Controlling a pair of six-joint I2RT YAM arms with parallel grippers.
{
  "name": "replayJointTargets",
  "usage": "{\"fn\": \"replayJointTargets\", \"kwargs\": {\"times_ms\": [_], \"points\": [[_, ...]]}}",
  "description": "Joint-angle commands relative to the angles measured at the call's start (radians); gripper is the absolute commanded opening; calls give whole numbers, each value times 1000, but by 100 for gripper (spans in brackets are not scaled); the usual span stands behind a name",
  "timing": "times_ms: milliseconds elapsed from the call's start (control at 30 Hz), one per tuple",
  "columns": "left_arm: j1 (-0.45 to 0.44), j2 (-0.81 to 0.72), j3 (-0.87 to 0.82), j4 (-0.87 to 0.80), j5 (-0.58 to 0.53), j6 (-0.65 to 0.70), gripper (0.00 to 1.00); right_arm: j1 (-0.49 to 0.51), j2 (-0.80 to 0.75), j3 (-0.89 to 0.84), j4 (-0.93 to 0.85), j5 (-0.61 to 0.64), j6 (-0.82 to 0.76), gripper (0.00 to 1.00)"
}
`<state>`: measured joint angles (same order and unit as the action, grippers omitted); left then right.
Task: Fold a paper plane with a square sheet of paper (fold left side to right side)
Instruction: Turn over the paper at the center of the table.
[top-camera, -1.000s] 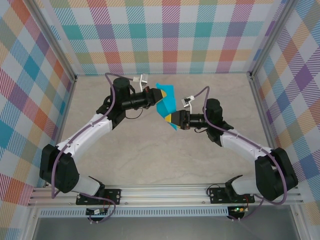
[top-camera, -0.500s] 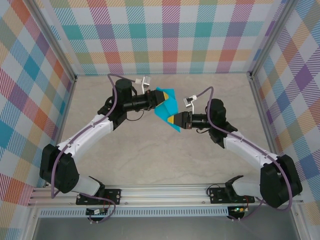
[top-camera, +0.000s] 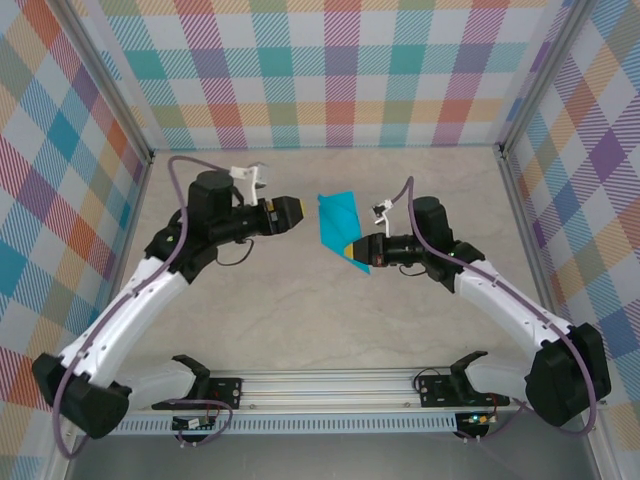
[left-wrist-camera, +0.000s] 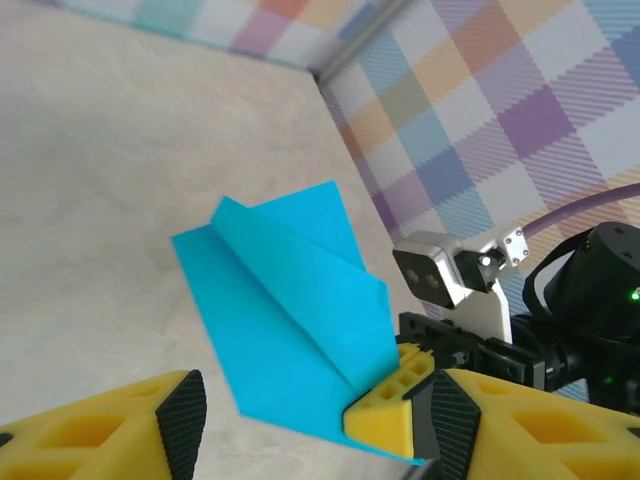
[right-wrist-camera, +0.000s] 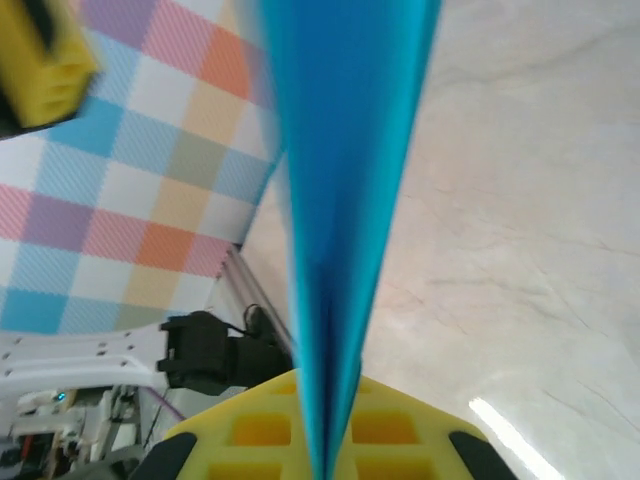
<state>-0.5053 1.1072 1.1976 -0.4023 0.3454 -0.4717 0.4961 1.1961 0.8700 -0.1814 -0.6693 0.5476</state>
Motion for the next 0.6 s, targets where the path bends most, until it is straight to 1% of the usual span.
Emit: {"fn": "replayJointTargets", "kwargs": {"times_ms": [0, 100, 200, 267, 367, 467, 567], "points": [[8, -104, -43, -109, -169, 94, 65, 39, 12, 100, -309, 230, -187, 0], [8, -191, -90, -109, -229, 105, 66, 126, 53, 202, -516, 523, -269, 0], [8, -260, -116, -115, -292, 115, 66, 238, 133, 301, -685, 827, -307, 0], [8, -300, -127, -116, -334, 116, 67, 317, 219, 380, -802, 1026, -310, 0], [8, -346, -136, -119, -385, 116, 68, 418, 378, 494, -970, 1265, -293, 0], [8, -389, -146, -119, -425, 113, 68, 486, 543, 593, -1104, 1443, -246, 0], [8, -426, -150, -128, -462, 111, 68, 520, 651, 666, -1159, 1525, -219, 0]]}}
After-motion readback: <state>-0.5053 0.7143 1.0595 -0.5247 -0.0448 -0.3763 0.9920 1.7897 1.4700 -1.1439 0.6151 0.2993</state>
